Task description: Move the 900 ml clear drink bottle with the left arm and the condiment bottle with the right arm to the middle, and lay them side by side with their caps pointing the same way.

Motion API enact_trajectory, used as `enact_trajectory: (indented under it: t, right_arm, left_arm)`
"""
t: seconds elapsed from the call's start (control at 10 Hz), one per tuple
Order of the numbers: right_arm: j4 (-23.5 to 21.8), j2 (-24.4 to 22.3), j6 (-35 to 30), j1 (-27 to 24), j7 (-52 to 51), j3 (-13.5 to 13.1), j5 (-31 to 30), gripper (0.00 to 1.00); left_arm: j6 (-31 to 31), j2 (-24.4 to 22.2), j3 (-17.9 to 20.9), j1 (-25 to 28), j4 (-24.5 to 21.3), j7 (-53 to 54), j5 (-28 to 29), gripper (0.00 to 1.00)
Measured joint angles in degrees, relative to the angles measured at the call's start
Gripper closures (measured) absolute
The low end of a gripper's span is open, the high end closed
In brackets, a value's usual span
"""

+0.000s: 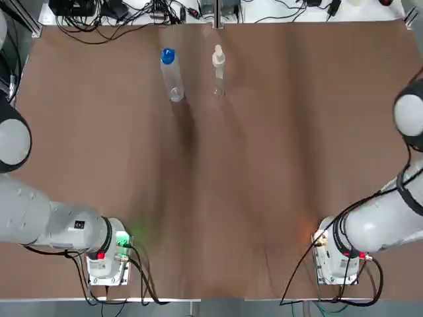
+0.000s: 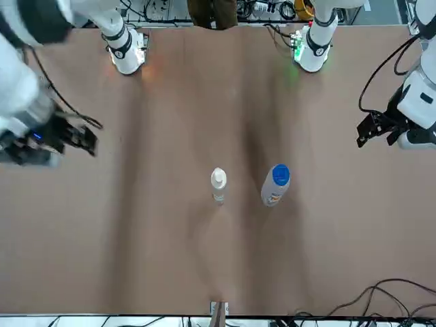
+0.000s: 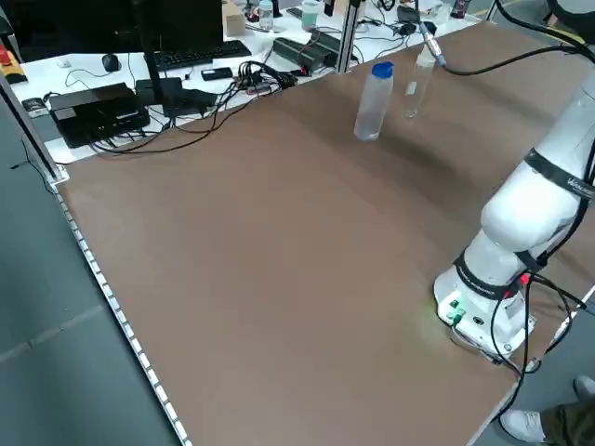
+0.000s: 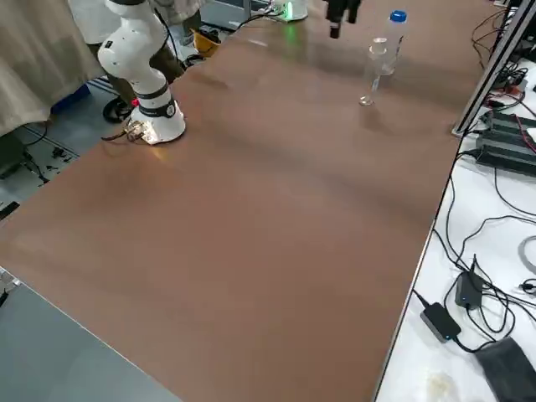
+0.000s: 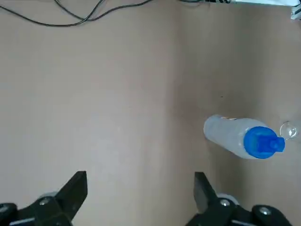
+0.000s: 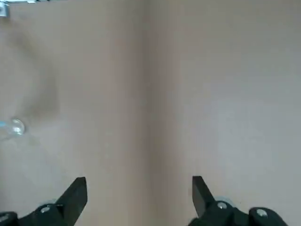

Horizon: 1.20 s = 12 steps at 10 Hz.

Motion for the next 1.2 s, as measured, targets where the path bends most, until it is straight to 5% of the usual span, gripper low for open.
enact_trajectory:
  t: [0.6,1.2]
  right_arm:
    - [-11.1,-10.3,-3.4,-11.3,-4.4,0.3,4.4,0.01]
    - [-13.9,-11.4,-1.1,-11.1,-12.1,1.6,5.0,0.01]
  left_arm:
    - [0.0,1.5,0.1,0.1,2.0,0.0,0.0,0.00]
    - [0.0,2.1,0.5,0.2,2.9,0.0,0.0,0.00]
